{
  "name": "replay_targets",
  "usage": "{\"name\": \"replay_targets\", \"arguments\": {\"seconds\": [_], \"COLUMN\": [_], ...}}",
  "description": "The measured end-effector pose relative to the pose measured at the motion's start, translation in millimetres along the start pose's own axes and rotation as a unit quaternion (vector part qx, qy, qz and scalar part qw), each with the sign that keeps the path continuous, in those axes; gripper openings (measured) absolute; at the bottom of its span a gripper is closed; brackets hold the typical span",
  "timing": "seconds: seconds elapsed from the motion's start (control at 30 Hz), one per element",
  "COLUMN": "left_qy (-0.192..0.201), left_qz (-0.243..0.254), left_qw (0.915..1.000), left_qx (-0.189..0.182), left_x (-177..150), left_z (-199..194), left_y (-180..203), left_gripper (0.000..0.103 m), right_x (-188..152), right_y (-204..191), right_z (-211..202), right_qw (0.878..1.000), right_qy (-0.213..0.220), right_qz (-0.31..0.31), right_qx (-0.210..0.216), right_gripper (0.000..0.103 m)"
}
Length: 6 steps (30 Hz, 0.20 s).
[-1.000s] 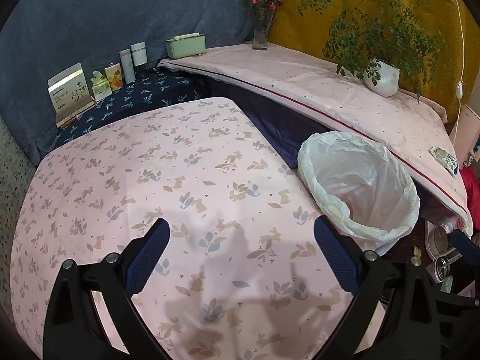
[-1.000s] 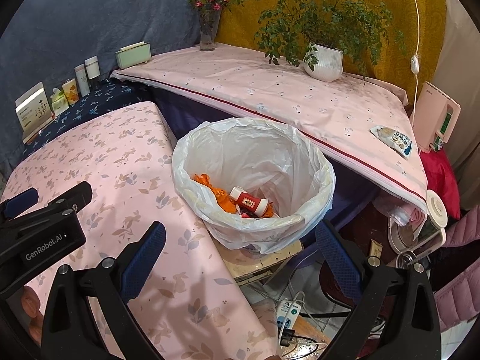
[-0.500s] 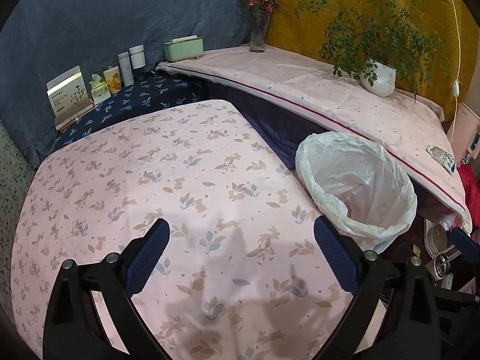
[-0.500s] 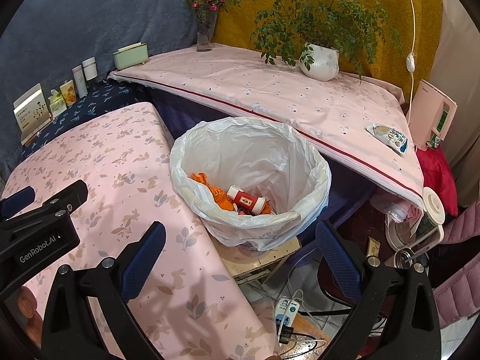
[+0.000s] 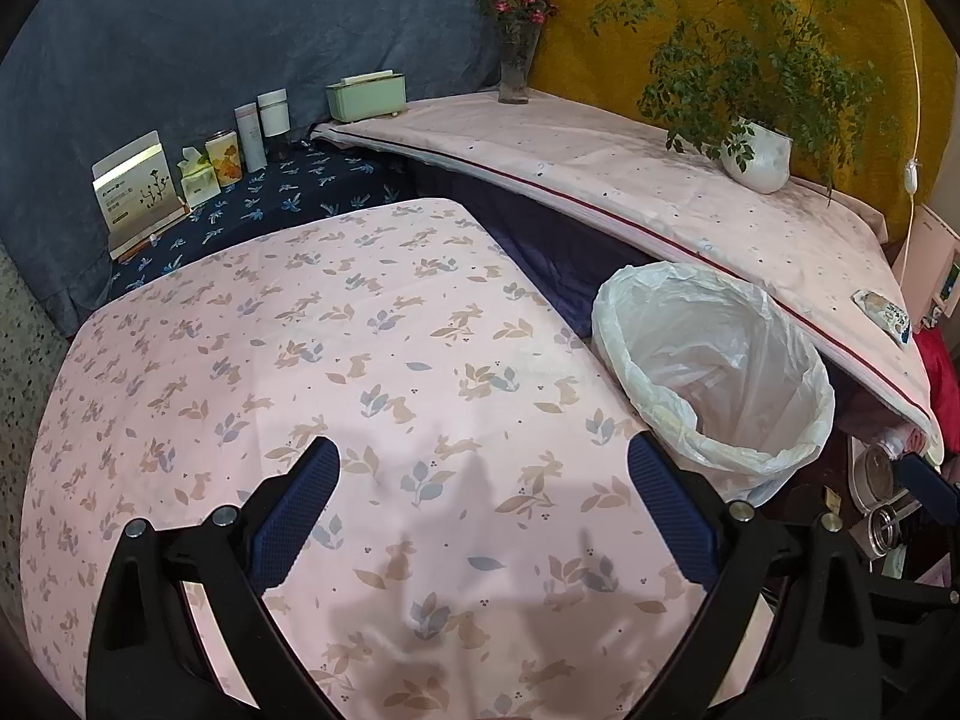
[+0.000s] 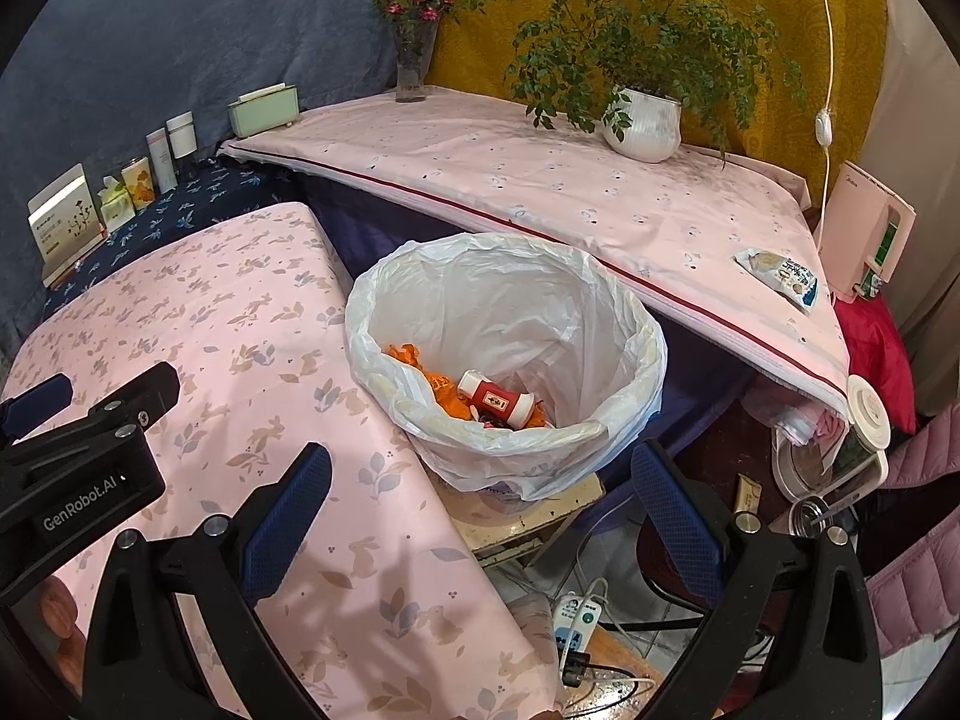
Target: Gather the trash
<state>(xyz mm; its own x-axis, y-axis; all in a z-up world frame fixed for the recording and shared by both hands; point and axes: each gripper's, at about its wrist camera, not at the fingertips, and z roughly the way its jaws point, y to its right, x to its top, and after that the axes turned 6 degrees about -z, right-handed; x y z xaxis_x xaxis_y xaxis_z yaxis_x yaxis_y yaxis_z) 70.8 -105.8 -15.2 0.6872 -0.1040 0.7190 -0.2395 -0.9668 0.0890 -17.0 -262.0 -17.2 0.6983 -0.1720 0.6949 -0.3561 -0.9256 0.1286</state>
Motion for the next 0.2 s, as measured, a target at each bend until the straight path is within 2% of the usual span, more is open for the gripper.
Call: {"name": "replay_targets", "arguments": {"seconds": [0.2], "left_qy": [0.001], "left_qz": [-0.003], "left_qw": [1.0000], "left_qx": [-0.001], "left_x": [0.2], "left_z": [1.8], "left_y": [-1.9], "left_gripper": [0.092], "right_x": [0.0], "right_y": [-1.5], "right_z": [0.3], "right_qw": [1.000], "right_qy": [0.001], "right_qz": [0.001], "right_qx": [-0.002], "right_gripper": [0.097]}}
